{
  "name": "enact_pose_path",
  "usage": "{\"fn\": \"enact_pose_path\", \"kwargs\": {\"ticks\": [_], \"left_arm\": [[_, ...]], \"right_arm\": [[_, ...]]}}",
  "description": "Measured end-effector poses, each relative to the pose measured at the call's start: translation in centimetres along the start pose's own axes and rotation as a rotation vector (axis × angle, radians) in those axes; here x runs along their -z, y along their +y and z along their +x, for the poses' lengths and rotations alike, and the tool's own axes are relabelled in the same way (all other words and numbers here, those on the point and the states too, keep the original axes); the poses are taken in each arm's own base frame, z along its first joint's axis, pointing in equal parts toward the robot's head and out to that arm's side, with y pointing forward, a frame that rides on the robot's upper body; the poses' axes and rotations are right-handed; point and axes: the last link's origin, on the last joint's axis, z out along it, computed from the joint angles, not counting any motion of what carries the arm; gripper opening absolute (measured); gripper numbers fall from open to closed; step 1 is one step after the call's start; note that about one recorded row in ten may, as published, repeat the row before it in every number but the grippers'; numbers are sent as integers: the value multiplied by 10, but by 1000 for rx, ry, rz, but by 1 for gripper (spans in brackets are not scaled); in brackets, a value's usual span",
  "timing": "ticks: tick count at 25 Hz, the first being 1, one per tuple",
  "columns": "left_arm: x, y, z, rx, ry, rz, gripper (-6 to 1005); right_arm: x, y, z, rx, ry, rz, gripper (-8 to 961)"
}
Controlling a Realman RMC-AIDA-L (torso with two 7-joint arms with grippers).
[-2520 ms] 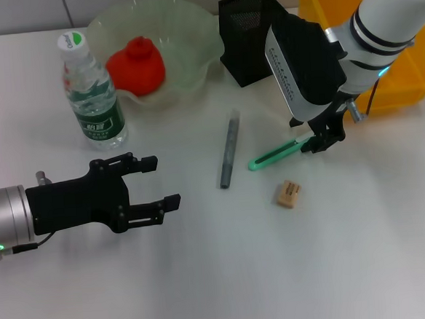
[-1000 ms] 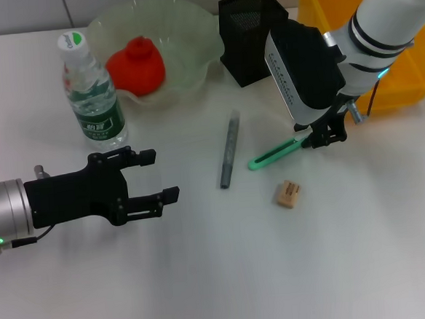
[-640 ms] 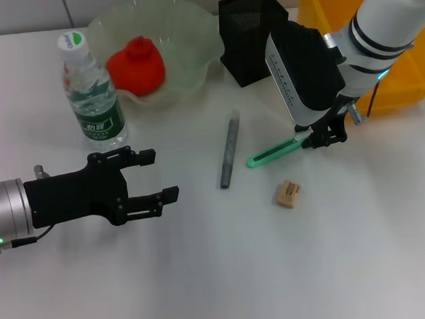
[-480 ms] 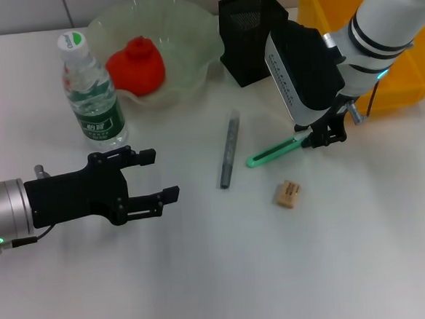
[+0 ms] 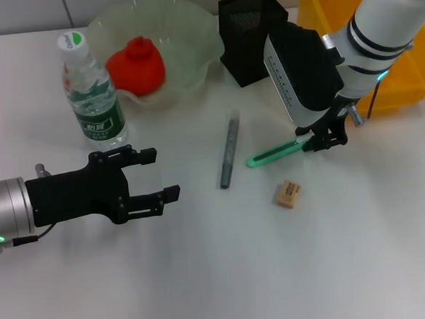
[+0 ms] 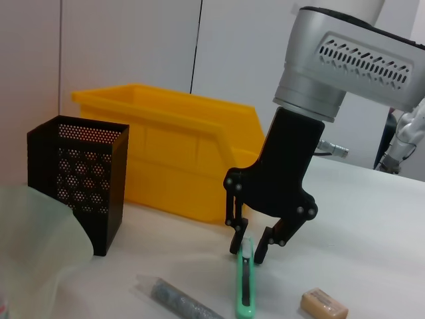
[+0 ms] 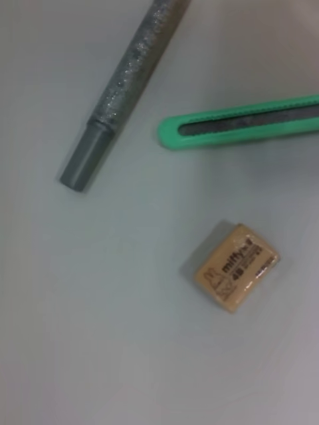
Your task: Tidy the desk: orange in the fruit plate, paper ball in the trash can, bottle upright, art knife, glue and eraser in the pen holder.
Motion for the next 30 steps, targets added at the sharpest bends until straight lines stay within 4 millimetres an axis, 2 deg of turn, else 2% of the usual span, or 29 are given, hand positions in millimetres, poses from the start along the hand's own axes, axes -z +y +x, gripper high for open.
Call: {"fn": "enact_pose_path", "kwargs": {"ticks": [18,30], "left_arm": [[0,-1,0,1,1,4,812],[1,-2,2,-3,2,5,813]], "right_arm": [[3,1,0,-3,14,-25,217],[3,1,-1,-20,13,-23,167]]}}
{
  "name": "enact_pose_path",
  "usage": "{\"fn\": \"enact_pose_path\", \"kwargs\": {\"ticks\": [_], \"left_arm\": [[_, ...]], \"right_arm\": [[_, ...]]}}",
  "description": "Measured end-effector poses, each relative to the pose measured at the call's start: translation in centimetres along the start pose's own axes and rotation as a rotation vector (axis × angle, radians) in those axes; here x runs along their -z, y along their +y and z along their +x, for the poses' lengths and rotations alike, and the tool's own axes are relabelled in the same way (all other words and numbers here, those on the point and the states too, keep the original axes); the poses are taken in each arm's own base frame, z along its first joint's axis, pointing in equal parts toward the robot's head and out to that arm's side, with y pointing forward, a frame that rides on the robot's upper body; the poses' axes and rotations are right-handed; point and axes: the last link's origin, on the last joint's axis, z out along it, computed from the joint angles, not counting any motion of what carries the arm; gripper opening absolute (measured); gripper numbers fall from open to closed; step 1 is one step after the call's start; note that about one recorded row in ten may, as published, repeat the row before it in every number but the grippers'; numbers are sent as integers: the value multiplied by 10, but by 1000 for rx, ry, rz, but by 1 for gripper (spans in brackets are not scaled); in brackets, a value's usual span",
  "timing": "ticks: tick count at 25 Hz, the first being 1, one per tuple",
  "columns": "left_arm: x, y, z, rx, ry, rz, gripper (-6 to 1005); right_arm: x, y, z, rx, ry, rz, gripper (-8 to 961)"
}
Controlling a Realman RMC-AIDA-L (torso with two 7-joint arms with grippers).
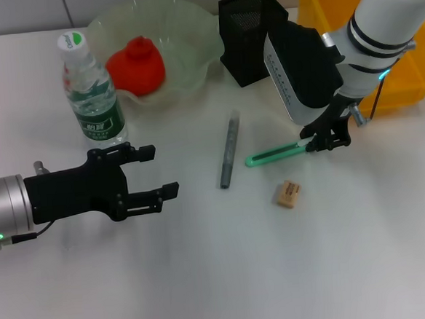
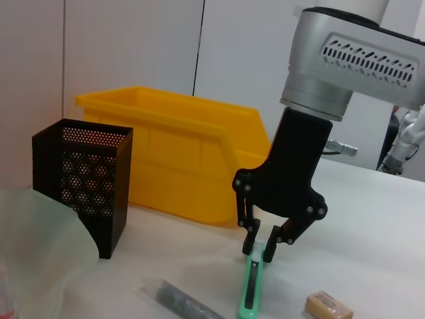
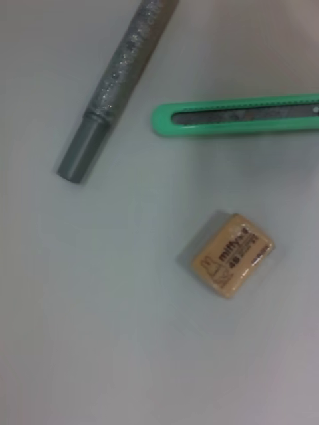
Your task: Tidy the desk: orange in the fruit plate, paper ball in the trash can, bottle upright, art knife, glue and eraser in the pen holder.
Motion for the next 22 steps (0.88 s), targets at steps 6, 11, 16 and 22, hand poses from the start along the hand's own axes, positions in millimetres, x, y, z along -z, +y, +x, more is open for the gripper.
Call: {"fn": "enact_pose_path", "kwargs": {"ticks": [6,11,16,22], "left_arm": [[0,-1,1,-2,1,1,813],[0,-1,1,-2,1,3,813],[0,-1,1,-1,1,4,812],[-1,-1,0,0,1,4,812]], "right_arm": [[0,0,0,-3,3,0,211],[0,0,0,0,8,2,249],[-1,0,0,-1,9,2,256],[-2,1,1,-2,9,1,255]]}}
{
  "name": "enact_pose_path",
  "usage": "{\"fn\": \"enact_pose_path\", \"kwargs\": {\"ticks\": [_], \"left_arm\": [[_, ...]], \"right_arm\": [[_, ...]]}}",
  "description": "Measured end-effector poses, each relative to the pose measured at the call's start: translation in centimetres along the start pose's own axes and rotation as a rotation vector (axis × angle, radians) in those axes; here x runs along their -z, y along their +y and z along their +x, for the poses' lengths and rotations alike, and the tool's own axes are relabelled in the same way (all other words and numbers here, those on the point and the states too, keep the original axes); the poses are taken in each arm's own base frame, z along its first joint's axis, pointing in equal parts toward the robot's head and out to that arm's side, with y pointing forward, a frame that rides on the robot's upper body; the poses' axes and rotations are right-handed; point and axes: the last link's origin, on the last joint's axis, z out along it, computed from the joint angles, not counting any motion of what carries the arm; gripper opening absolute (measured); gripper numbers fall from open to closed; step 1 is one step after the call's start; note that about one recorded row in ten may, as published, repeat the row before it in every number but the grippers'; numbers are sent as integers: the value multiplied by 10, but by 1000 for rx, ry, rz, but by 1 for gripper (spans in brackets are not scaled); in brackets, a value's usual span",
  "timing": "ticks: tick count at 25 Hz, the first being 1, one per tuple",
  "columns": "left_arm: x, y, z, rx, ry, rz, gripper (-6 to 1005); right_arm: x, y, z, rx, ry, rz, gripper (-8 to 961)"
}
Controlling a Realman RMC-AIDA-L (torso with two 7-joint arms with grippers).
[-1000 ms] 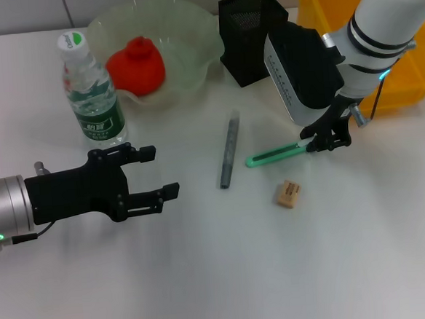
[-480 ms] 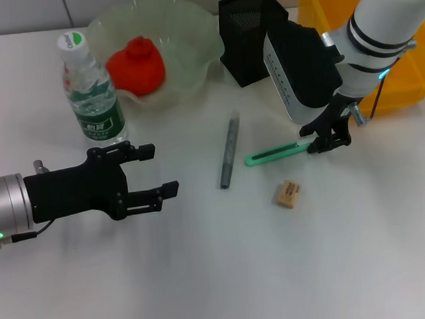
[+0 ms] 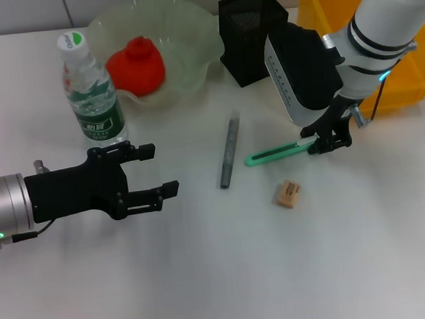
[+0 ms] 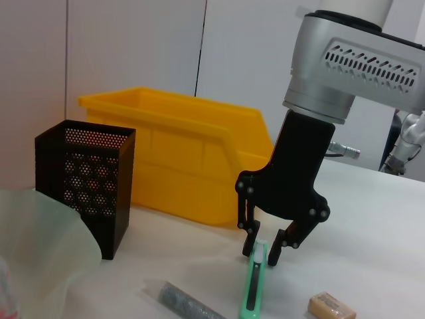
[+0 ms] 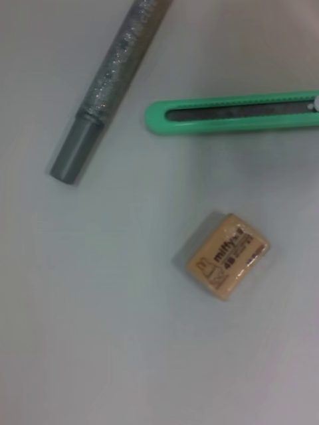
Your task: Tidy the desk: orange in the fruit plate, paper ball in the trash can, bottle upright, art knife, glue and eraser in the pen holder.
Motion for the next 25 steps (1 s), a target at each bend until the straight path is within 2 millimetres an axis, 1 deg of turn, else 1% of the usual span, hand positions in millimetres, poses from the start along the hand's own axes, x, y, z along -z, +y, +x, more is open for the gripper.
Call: {"fn": "enact_pose_path", "kwargs": {"ticks": [8,14,16,20,22,23,25], "left_arm": [[0,0,0,0,0,1,812],[0,0,0,1,0,1,813],[0,0,-1,2,0,1,813],[1,0,-1,4,-1,4,812],[1,0,-2,4,-1,5,812],[1,0,-2,4,-1,5,812],[2,0,-2,5,-2,6,812]], "right_arm": [[-1,1,1,1,-1,-2,246],[-1,1,2,1,-2,2,167],[0,1,1,1,-5,3,167],[8,-1,-1,-14,-34,15,168],[14,-1,-1,-31,-60,21,169],[23,0,-2,-54,-89,24,170],[26,0,-2,-67,-104,28,171]]}}
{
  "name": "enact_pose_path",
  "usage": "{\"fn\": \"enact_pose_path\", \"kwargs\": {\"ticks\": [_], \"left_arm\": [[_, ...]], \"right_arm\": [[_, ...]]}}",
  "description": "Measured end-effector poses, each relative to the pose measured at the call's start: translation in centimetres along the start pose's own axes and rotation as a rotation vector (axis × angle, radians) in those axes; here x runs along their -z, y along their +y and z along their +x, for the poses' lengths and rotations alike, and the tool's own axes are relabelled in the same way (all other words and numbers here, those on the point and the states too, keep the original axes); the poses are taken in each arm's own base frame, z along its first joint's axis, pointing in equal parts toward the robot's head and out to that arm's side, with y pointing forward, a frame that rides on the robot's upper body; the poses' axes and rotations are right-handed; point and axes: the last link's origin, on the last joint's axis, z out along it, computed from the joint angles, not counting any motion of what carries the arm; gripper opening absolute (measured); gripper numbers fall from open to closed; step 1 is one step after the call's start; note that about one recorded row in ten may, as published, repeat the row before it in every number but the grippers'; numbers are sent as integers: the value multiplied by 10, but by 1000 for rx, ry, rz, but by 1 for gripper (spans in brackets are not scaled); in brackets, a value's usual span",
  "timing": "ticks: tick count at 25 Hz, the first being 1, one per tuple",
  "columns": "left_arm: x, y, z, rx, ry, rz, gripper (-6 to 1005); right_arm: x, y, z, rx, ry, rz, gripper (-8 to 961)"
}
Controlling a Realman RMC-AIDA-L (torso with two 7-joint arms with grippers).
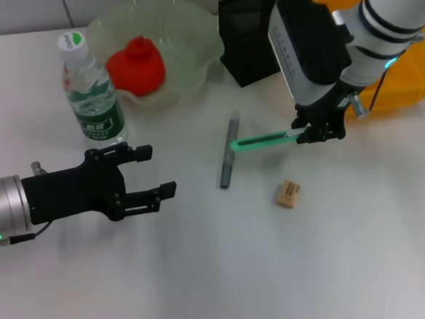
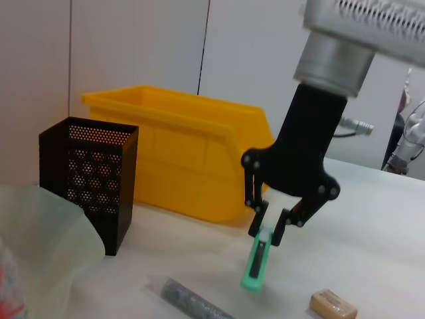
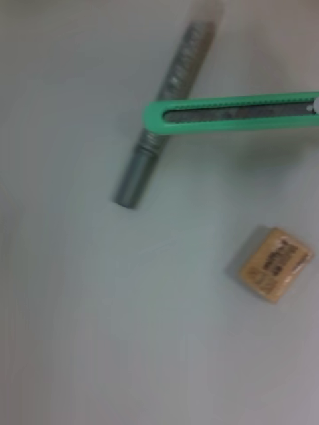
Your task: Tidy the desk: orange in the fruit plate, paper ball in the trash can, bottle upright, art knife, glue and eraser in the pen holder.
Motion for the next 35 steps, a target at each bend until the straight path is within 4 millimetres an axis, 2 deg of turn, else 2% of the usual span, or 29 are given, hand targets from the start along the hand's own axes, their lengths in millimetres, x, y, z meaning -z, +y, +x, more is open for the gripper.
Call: {"fn": "enact_pose_path", "kwargs": {"ticks": [8,15,24,29,35], "left_arm": [[3,-1,0,10,-3,1,813],[2,0,-1,2,-1,4,812],[-1,-2,2,-4,29,27,812],[-2,-2,3,-3,38,32,812],[-2,-3,1,-19,64,70,813]], "right_arm": [[24,5,7,-97,-80,82,175],[54,6,2,-101,-125,153,179],[100,-17,12,-18,82,427,183],[111,-29,2,78,146,495,186],[118,-35,-8,221,186,534,189]]}}
